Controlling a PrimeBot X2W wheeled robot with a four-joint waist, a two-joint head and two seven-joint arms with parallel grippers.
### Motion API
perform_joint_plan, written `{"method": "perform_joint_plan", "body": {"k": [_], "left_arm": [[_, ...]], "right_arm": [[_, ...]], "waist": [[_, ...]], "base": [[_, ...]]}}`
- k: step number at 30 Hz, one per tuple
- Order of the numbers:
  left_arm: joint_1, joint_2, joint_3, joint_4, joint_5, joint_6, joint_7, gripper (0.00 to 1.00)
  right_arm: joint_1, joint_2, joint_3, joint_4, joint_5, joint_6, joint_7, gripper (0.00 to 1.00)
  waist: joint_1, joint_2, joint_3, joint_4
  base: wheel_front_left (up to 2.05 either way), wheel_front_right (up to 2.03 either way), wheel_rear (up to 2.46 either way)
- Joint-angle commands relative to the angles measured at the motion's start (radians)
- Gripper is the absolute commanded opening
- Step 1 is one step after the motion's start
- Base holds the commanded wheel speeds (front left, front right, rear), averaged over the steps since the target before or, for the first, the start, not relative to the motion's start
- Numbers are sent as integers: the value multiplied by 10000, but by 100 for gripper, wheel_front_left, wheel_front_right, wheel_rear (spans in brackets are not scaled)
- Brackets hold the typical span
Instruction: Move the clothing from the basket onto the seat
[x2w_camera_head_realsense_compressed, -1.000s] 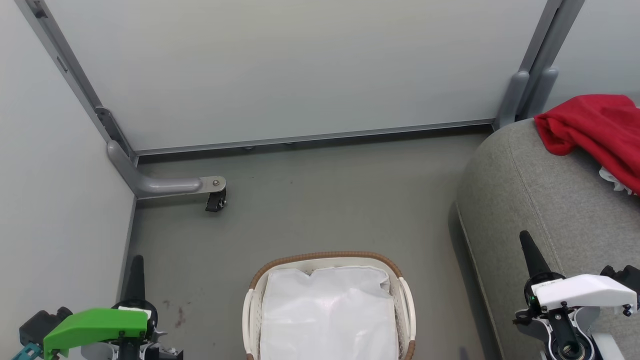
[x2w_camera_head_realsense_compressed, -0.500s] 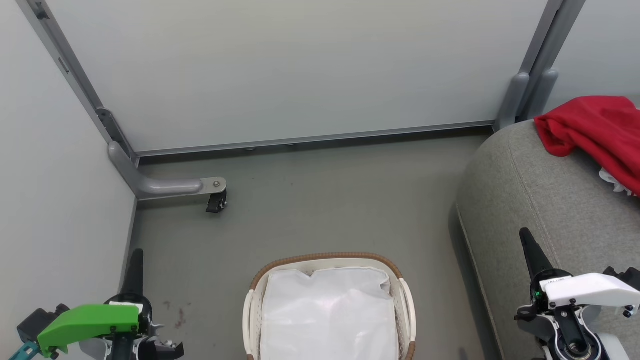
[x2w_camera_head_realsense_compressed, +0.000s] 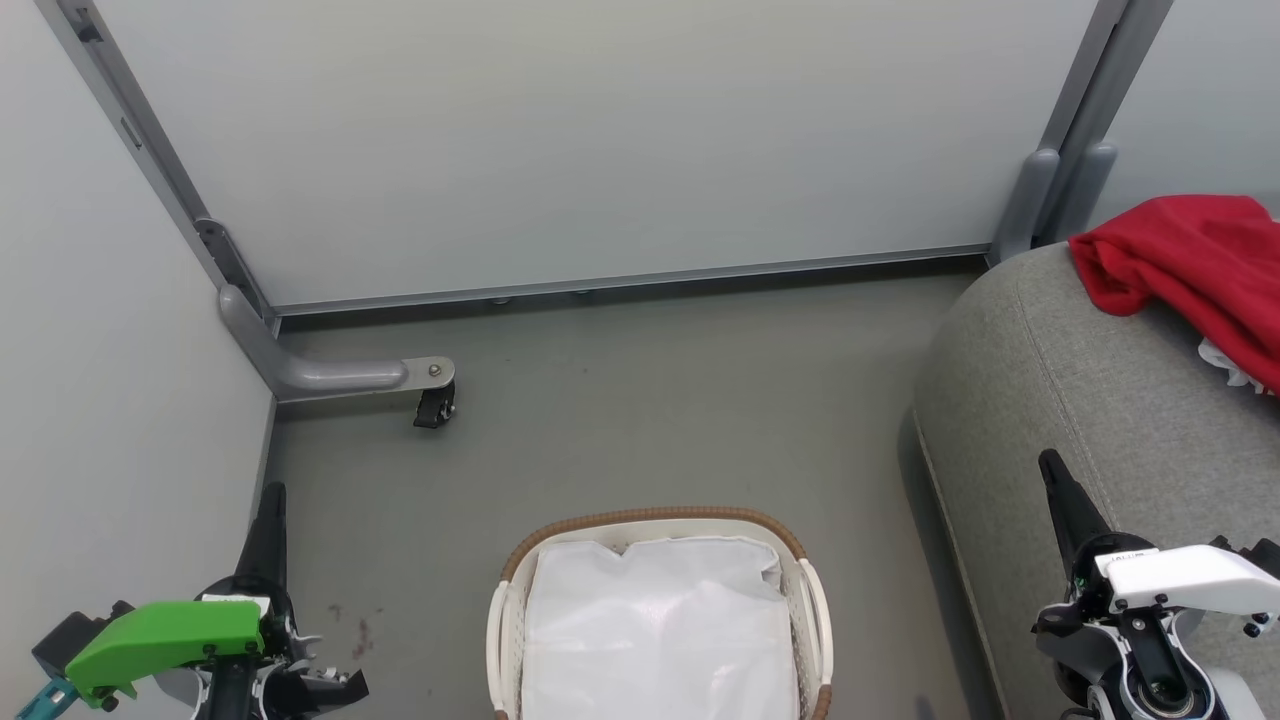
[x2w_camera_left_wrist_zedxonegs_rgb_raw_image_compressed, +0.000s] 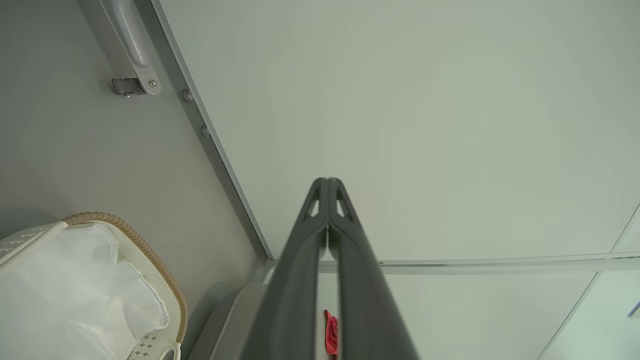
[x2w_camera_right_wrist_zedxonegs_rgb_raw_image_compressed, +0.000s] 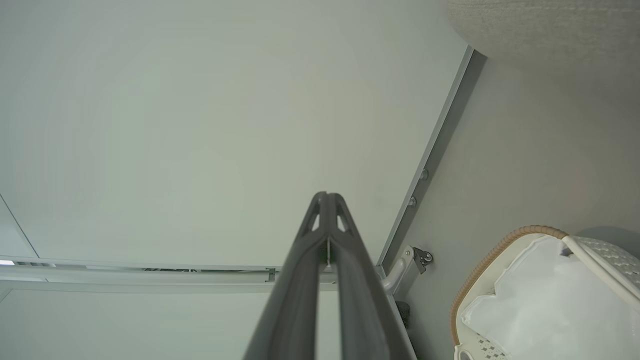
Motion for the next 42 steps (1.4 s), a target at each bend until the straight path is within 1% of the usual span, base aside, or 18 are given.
{"method": "perform_joint_plan", "body": {"k": [1,18,42], "left_arm": [[-150,71,57,-72,-202,-48,57,0],[-223,76,115,-222,-1286,-70,352,0],[-212,75,108,-208,-1272,-70,356,0]], "right_arm": [[74,-66,-29,-92,233,-2,96,0],[111,-76,-63,-238,1438,-3,394,0],[111,-75,-58,-232,1435,-3,379,0]], "waist": [[0,0,-5,2],[0,0,-55,19],[0,0,-56,20]], "base": [[0,0,0],[0,0,0],[0,0,0]]}}
